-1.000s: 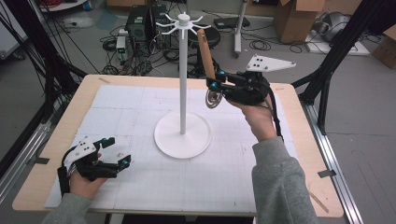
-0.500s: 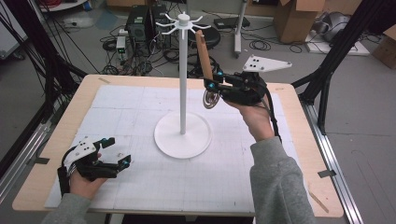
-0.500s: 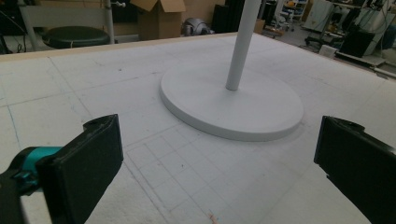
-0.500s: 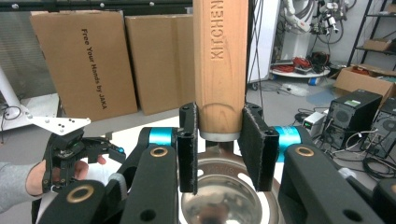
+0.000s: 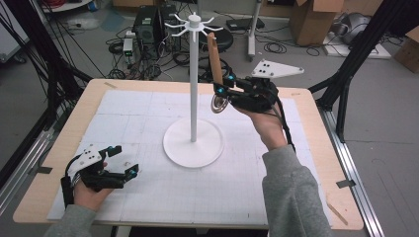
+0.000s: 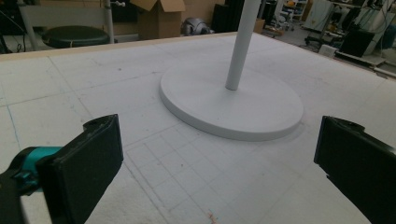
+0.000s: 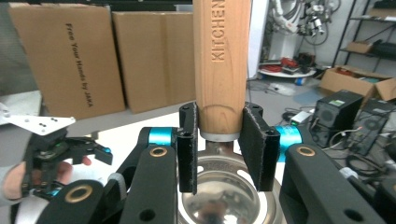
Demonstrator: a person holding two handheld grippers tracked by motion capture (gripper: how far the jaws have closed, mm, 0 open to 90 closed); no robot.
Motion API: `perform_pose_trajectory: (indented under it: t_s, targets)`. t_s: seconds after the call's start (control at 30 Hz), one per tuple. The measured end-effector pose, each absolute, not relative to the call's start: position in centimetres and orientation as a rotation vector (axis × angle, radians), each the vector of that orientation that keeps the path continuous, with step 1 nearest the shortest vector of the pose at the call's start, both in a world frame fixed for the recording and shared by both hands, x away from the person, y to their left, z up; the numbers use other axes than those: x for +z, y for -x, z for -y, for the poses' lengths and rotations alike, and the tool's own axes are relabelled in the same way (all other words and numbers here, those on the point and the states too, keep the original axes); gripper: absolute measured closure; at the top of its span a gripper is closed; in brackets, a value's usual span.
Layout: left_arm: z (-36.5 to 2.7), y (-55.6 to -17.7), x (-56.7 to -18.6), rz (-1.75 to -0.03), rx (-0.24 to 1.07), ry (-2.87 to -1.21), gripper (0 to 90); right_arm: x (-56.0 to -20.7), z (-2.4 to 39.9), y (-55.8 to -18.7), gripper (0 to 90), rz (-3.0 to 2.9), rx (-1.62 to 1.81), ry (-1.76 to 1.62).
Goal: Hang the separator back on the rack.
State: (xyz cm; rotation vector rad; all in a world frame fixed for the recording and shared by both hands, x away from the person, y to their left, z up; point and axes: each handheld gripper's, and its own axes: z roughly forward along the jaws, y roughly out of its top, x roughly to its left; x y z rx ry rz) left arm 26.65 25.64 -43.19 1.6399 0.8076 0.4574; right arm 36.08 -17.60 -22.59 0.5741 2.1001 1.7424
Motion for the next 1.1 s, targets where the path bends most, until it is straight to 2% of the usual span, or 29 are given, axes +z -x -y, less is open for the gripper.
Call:
perform_pose_trajectory:
  t_s: [0.13, 0.27, 0.67, 1.03, 1.1]
  targets:
    - [-25.6, -26.6, -43.2, -0.807, 0.457, -1.641, 1.8, -22.7, 17.3, -36.0, 67.8, -2.089, 1.728, -0.569]
    - [-25.6, -26.6, -43.2, -0.808, 0.458, -1.64, 1.8, -22.7, 17.2, -35.7, 61.7, -2.067, 1.712, -0.567]
    - [-25.6, -26.6, -43.2, -0.813, 0.46, -1.63, 1.8, -25.7, 19.6, -34.9, 33.9, -2.05, 1.712, -0.613]
    - [-25.7, -26.6, -43.2, -0.811, 0.461, -1.638, 1.8, -28.9, 22.6, -34.3, 15.0, -2.086, 1.696, -0.649]
    - [-25.7, -26.6, -43.2, -0.811, 0.461, -1.638, 1.8, -29.4, 22.9, -34.1, 14.2, -2.093, 1.692, -0.638]
